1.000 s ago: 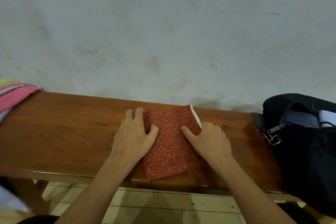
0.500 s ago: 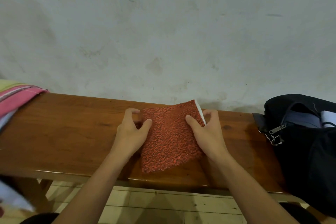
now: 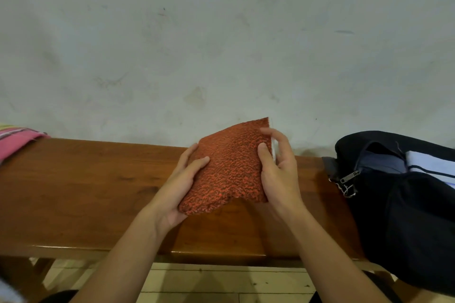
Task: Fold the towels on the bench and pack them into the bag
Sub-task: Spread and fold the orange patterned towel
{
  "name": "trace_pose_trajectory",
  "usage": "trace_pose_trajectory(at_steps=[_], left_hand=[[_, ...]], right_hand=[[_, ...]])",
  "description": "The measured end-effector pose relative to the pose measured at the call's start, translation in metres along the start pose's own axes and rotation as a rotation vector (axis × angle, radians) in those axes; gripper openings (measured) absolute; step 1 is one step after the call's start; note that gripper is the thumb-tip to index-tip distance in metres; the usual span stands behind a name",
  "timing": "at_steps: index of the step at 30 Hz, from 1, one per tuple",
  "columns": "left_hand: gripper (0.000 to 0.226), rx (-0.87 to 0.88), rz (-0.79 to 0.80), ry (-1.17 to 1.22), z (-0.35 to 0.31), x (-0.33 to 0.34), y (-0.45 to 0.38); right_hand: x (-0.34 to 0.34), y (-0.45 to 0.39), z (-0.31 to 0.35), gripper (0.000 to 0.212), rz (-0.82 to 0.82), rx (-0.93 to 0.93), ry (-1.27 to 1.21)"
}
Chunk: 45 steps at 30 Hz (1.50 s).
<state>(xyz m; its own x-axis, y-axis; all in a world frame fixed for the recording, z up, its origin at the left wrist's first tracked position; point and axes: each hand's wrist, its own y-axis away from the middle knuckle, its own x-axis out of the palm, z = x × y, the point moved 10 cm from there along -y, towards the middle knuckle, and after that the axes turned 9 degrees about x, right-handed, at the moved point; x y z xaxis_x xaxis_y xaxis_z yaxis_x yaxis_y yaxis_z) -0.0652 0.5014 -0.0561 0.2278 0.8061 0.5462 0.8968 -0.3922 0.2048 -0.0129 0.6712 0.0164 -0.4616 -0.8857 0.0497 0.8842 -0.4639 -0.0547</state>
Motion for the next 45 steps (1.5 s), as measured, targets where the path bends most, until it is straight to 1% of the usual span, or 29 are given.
trace_pose_trajectory(at_steps=[3, 7, 9, 13, 17, 22, 24, 27, 31, 35, 38, 42, 45], left_hand=[[0.051, 0.092, 0.020, 0.004, -0.005, 0.010, -0.004], [0.039, 0.227, 0.032, -0.082, -0.015, 0.027, -0.004], [0.035, 0.240, 0.053, -0.106, -0.015, 0.042, -0.001], [0.035, 0.263, 0.111, -0.160, -0.013, 0.080, 0.003], [0.035, 0.281, 0.184, -0.170, 0.000, 0.139, 0.004], [0.035, 0.271, 0.269, -0.226, 0.024, 0.216, -0.008], [0.034, 0.278, 0.317, -0.266, 0.033, 0.247, -0.014], [0.037, 0.290, 0.391, -0.339, 0.050, 0.293, -0.025], [0.048, 0.238, 0.486, -0.401, 0.078, 0.350, -0.039], [0.053, 0.174, 0.541, -0.458, 0.112, 0.396, -0.053], [0.055, 0.084, 0.562, -0.491, 0.142, 0.424, -0.065], [0.063, -0.087, 0.562, -0.590, 0.189, 0.452, -0.081], [0.070, -0.117, 0.562, -0.699, 0.224, 0.457, -0.093]], right_hand=[[-0.018, -0.002, 0.006, 0.025, -0.028, 0.002, 0.082], [-0.042, -0.005, 0.010, 0.023, -0.020, 0.040, 0.172], [-0.056, -0.003, 0.014, 0.023, -0.020, 0.051, 0.184], [-0.088, 0.000, 0.032, 0.022, 0.012, 0.068, 0.170], [-0.141, -0.005, 0.061, 0.023, -0.009, 0.009, 0.308], [-0.220, -0.016, 0.091, 0.024, -0.116, -0.051, 0.410], [-0.252, -0.020, 0.098, 0.024, -0.141, -0.043, 0.432], [-0.300, -0.026, 0.100, 0.023, -0.175, 0.027, 0.401], [-0.359, -0.030, 0.101, 0.022, -0.220, 0.059, 0.377], [-0.412, -0.039, 0.093, 0.023, -0.250, 0.078, 0.428], [-0.444, -0.045, 0.083, 0.021, -0.269, 0.092, 0.543], [-0.471, -0.049, 0.069, 0.029, -0.251, 0.097, 0.745], [-0.491, -0.054, 0.039, 0.033, -0.253, 0.166, 0.864]])
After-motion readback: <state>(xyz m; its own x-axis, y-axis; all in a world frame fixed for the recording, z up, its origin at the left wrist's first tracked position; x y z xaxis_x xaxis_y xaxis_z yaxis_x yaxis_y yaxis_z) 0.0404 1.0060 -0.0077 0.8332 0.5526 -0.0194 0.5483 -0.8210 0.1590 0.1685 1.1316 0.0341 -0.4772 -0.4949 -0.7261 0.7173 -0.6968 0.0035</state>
